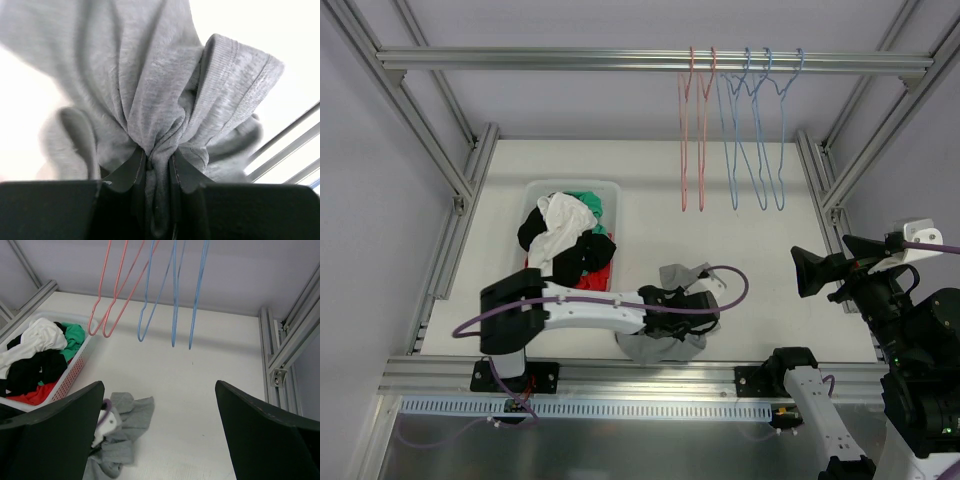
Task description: Remove the tank top from the hanger
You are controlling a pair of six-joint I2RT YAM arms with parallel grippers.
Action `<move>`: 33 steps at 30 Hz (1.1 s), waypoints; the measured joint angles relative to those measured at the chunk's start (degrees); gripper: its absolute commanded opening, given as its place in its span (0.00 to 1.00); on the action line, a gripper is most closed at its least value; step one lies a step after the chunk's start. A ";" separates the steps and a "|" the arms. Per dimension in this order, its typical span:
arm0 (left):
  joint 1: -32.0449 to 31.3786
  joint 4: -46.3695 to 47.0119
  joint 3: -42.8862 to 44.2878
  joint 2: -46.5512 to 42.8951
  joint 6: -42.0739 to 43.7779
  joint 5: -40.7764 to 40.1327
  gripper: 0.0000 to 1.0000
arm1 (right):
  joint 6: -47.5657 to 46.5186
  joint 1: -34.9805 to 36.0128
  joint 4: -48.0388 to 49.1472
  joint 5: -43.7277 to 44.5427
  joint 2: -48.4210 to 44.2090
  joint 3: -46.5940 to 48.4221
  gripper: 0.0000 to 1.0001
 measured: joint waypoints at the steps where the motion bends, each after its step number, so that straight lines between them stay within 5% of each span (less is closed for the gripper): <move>1: 0.11 -1.92 -1.25 -3.08 -0.35 -2.32 0.00 | 0.00 0.00 0.66 0.00 -0.57 -0.31 0.99; 7: 2.47 -8.98 -0.83 -23.65 -0.74 -13.31 0.00 | 0.02 0.00 2.16 0.00 -1.90 -2.49 0.99; 14: 13.57 -15.26 5.53 -37.62 -0.68 -18.56 0.00 | 0.07 0.00 2.51 0.02 -2.84 -2.97 1.00; 23: 28.68 -20.79 15.17 -39.87 1.44 -16.57 0.00 | 0.11 0.00 3.63 0.00 -3.41 -2.97 0.99; 33: 45.29 -21.38 12.22 -36.00 -3.78 -6.47 0.00 | 0.17 0.00 4.39 -0.63 -3.45 -2.99 1.00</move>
